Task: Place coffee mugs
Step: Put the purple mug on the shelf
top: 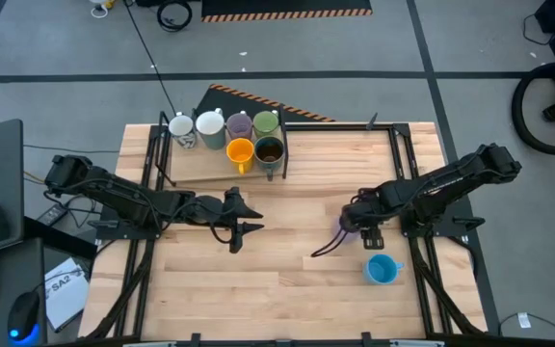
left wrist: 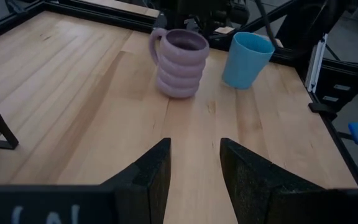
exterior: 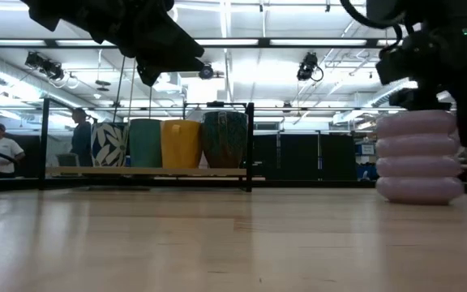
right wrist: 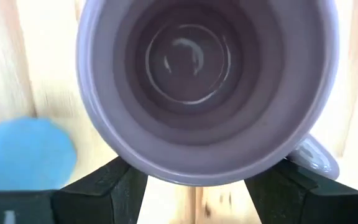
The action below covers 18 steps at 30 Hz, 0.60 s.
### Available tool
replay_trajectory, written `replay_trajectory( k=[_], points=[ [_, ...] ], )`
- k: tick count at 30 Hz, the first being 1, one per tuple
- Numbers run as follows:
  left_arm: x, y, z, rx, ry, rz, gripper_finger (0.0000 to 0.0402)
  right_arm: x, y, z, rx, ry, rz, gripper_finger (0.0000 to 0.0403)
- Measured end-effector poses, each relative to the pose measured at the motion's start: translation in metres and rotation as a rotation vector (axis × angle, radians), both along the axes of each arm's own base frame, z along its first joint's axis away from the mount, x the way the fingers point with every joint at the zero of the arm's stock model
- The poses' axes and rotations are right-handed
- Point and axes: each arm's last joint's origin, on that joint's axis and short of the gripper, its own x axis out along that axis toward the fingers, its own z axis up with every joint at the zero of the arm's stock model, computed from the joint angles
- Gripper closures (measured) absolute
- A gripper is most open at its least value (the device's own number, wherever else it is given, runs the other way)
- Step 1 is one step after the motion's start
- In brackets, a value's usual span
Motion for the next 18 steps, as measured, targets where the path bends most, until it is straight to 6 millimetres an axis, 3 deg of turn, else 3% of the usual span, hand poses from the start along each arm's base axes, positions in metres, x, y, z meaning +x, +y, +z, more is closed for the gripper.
replay_trajectory(
  k=[5,18],
  points=[
    [0.002,0.000,-0.004,0.003,0.012,0.000,0.0258,0.008,0.001,0.002,-0.008,-0.076,0.030,0.0151],
    [0.007,-0.001,-0.007,0.001,-0.004,0.000,0.0258,-0.001,-0.002,0.037,-0.043,0.071,0.024,0.0151]
  ],
)
